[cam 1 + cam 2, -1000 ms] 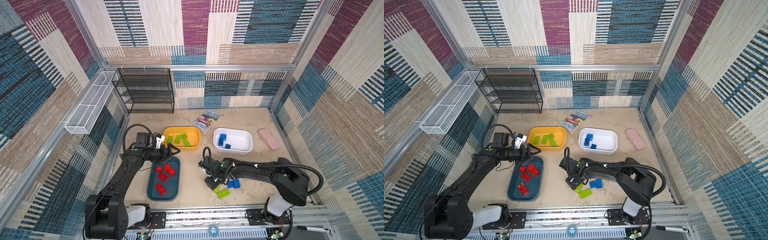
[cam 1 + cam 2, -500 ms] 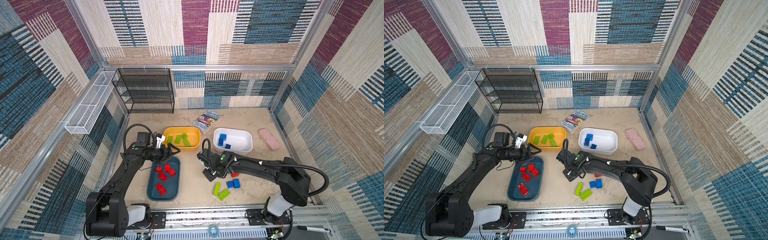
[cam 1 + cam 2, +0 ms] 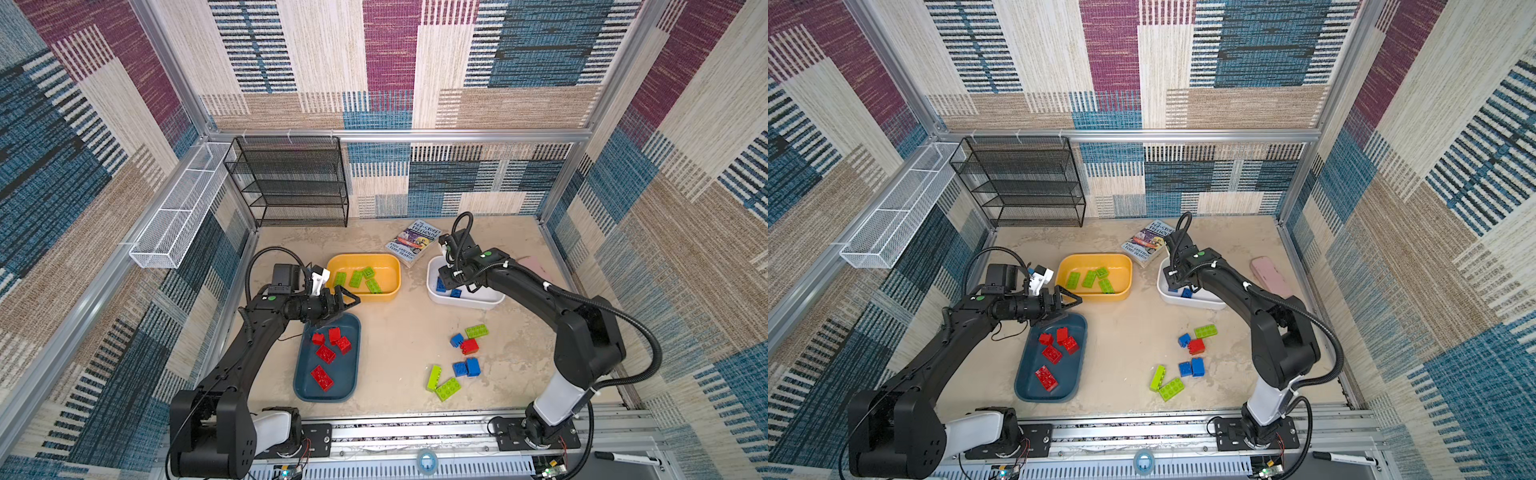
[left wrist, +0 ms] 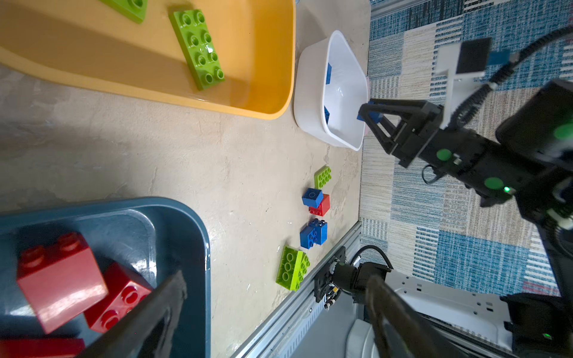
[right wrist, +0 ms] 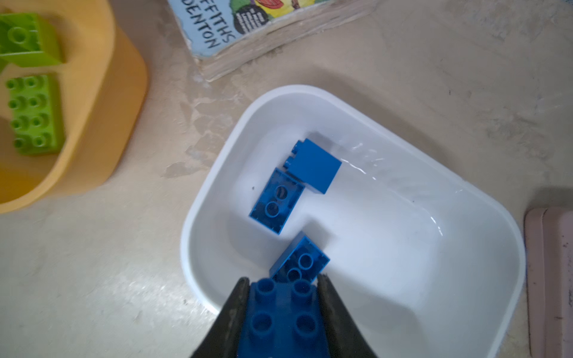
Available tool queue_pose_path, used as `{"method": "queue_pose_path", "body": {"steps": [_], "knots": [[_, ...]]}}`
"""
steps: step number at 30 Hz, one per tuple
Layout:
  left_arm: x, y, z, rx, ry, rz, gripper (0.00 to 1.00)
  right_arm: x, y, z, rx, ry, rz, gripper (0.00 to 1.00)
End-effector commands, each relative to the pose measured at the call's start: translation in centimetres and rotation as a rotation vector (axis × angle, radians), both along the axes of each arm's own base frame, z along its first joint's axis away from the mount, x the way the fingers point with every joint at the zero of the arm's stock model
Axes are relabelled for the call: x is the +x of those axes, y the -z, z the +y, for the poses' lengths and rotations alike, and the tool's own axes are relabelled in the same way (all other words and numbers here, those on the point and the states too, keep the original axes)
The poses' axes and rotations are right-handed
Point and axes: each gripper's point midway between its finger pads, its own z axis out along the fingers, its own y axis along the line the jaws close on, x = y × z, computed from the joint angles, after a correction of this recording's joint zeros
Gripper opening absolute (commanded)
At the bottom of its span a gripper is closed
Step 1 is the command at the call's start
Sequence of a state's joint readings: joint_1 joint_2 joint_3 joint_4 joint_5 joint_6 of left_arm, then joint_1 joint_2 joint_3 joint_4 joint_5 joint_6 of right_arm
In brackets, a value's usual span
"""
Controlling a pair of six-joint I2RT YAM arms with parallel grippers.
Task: Sort the legos into containers by color
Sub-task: Place the lego in the container, then pick up the lego from the bottom-center of the table.
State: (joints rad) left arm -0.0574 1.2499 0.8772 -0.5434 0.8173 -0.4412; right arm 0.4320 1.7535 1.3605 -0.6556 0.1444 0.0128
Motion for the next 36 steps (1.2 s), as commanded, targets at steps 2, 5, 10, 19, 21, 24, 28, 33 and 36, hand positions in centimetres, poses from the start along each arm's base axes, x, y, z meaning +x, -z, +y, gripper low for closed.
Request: {"method": "queue_pose_path", "body": {"steps": [2,5,10,19,21,24,28,33,36], "knots": [[0.0,-0.5,-0.1,-0.001,0.018,-0.021,0.94,3.4,1.3,-0.8,0.012,-0.005,-0.039,0.36],[0.0,-0.4,-0.1,0.005,0.021,-0.020,0.94,4.0,3.6,-1.1,0.007,-0.004,-0.006,0.40],[0.0,-0.4,-0.1,0.008,0.026,-0.014,0.94,4.2,4.1,-1.6,-0.008,0.019,0.009,0.68],[0.0,-0.7,0.0,0.011,0.023,-0.019,0.94,-3.8,-4.1,4.1,0.355,0.006,0.024,0.95],[0.0,-0.9,-0.1,0.006,0.024,-0.021,0.94,-6.9,-4.5,5.1,0.388,0.022,0.049,0.96],[-0.1,-1.1,-0.3,-0.010,0.030,-0.015,0.94,-11.5,-4.5,5.6,0.435,0.079,0.102,0.95],[-0.5,-1.0,-0.4,-0.018,0.038,-0.014,0.94,-17.5,-2.9,6.7,0.499,0.152,0.204,0.95],[-0.5,-1.2,-0.4,-0.018,0.041,-0.019,0.94,-22.8,-0.4,6.2,0.435,0.337,0.291,0.94],[-0.4,-1.2,-0.5,-0.019,0.043,-0.022,0.94,-24.7,0.9,6.6,0.424,0.385,0.333,0.91]]}}
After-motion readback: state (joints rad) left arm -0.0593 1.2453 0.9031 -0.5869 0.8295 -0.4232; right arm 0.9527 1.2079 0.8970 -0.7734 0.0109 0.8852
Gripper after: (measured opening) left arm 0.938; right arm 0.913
